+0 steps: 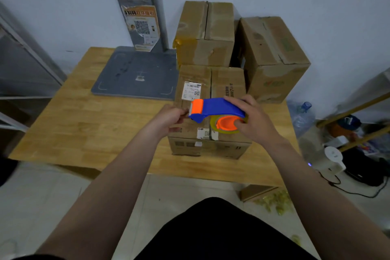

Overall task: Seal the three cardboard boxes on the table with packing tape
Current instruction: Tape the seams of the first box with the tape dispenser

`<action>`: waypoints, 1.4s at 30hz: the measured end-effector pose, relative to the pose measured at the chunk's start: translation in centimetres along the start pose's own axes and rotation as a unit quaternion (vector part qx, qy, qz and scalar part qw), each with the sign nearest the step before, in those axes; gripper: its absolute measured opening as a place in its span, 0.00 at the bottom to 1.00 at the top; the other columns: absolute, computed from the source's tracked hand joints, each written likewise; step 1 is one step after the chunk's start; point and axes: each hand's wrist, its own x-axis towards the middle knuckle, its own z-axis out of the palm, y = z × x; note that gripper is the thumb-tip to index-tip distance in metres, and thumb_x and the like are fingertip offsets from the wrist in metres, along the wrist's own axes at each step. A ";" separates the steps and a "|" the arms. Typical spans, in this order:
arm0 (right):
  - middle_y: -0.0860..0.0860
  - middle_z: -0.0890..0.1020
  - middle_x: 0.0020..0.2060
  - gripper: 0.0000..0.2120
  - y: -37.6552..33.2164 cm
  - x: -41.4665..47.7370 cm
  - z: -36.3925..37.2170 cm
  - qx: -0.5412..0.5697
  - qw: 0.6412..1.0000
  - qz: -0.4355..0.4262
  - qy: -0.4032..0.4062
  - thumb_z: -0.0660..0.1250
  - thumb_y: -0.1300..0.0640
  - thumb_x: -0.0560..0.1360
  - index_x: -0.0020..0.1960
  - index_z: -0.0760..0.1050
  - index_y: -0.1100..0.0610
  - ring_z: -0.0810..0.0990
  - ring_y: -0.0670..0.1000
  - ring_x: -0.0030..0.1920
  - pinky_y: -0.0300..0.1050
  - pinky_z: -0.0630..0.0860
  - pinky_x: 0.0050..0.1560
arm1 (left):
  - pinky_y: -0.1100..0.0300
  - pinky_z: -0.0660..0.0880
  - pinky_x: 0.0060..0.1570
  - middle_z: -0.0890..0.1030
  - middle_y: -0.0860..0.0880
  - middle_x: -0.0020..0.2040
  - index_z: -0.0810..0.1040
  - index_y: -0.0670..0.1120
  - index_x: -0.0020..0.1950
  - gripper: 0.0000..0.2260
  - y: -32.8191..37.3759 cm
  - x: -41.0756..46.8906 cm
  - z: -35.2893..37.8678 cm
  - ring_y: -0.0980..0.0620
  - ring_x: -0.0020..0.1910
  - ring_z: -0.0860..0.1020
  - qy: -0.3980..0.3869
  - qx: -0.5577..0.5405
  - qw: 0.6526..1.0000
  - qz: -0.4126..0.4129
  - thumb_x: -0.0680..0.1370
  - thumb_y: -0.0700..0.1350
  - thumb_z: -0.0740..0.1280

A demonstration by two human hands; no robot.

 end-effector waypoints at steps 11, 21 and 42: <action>0.46 0.68 0.61 0.38 2.9 -2.0 -0.3 -0.026 0.999 -0.029 0.011 0.69 0.68 0.72 0.75 0.67 0.39 0.73 0.49 0.56 0.45 0.76 0.53 | 0.50 0.74 0.49 0.80 0.47 0.48 0.80 0.46 0.50 0.07 -3.3 2.4 -2.1 0.48 0.47 0.75 0.092 0.002 0.996 0.015 0.84 0.44 0.63; 0.50 0.70 0.60 0.33 6.2 -4.8 0.4 -0.012 0.999 -0.044 0.012 0.71 0.70 0.73 0.73 0.73 0.46 0.72 0.52 0.60 0.53 0.77 0.58 | 0.50 0.73 0.47 0.83 0.45 0.44 0.80 0.45 0.43 0.11 -11.7 4.0 -5.9 0.46 0.44 0.77 0.166 0.037 0.985 0.012 0.83 0.46 0.65; 0.55 0.73 0.57 0.31 5.4 -5.0 3.5 -0.095 0.992 -0.068 0.041 0.74 0.67 0.73 0.71 0.75 0.47 0.71 0.58 0.56 0.56 0.75 0.54 | 0.55 0.69 0.43 0.82 0.48 0.45 0.80 0.44 0.50 0.09 -14.4 6.4 -4.1 0.52 0.41 0.77 0.207 0.025 0.978 0.029 0.84 0.48 0.64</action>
